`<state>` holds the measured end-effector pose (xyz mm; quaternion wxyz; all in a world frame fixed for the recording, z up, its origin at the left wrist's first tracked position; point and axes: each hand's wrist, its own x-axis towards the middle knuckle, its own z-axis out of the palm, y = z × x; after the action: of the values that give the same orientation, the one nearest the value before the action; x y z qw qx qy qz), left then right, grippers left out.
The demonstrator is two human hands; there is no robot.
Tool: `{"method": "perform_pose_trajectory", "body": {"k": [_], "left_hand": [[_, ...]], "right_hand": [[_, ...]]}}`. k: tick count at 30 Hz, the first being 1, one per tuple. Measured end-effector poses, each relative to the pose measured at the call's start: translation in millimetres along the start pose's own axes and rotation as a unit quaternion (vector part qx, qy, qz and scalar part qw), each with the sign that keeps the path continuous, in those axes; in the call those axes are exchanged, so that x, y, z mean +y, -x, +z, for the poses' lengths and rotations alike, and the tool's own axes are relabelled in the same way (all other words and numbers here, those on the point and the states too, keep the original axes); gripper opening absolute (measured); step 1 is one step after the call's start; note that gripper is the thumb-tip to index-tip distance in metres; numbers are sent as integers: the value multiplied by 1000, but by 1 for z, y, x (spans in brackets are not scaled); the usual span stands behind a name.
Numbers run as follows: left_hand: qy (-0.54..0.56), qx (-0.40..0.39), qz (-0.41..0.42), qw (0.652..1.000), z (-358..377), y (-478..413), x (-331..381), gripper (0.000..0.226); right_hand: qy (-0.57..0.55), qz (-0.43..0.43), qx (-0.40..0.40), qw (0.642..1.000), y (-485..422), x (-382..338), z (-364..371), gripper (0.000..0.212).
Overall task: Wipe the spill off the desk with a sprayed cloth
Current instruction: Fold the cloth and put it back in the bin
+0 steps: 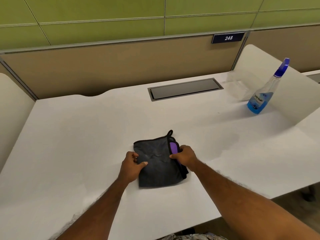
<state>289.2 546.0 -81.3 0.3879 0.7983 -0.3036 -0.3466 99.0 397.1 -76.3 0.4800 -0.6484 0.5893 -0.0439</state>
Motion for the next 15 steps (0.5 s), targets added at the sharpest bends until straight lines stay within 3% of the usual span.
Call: {"method": "perform_pose_trajectory", "body": {"k": [5,11,15], "left_hand": [[22,9,42,999,-3,4,6,43],[53,39,125,990,-17,11,32,40],[84,56,174,980,-25,15,62,42]], "right_hand": [[-83,-46,7,995,6,-1,-11,55],[-225,-149,23,963,24,-7,-43,58],[-228,-230,36,946,32,-21,-65,61]]}}
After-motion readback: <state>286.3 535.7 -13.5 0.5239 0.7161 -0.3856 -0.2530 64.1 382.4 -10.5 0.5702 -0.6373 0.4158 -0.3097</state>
